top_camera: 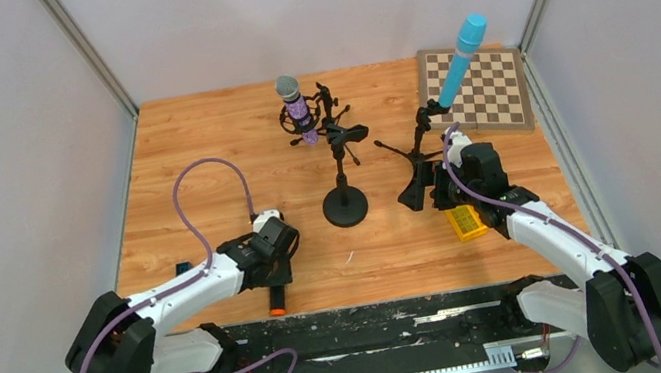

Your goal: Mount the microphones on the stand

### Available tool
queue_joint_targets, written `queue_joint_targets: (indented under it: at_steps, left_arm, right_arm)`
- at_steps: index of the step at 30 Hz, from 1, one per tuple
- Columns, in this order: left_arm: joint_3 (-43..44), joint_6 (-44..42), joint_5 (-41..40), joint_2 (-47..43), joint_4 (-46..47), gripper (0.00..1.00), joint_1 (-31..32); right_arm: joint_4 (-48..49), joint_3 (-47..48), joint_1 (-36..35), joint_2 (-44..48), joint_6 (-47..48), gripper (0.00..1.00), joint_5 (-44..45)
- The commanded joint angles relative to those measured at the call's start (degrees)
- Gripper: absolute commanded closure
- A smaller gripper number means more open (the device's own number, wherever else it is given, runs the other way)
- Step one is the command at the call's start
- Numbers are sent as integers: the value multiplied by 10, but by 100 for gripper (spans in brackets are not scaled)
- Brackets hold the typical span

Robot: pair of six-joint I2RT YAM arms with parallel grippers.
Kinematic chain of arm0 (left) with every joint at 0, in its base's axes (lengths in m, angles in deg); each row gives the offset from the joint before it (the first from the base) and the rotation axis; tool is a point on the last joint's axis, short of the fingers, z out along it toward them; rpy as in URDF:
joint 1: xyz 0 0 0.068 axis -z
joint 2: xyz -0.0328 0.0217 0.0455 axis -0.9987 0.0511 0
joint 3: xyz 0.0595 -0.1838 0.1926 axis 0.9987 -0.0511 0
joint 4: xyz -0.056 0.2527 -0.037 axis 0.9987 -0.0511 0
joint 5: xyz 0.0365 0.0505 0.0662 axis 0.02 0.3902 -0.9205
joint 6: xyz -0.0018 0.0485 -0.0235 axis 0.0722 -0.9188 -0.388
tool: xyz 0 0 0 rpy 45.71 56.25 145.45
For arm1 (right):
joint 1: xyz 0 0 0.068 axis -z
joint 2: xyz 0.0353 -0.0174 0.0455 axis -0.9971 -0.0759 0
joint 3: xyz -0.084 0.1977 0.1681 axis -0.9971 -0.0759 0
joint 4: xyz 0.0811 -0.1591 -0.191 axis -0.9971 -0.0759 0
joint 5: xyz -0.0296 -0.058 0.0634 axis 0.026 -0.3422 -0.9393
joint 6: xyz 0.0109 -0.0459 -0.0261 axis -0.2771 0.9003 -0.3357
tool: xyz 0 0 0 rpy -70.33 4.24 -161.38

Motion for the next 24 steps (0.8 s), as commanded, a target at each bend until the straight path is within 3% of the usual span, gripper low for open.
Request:
queue_joint_targets:
  at_steps: [1,8,24]
  left_arm:
    - [-13,-9,34,-26,29,100,5]
    - [-9,-42,54,-111,37,100,5]
    - [-41,-81,186,-445,185,100,5]
  right_arm:
    - [11,14,2,7,5,1,-10]
    - [11,14,2,26,7,0,-19]
    - [47,25,2,151,-24,0,-153]
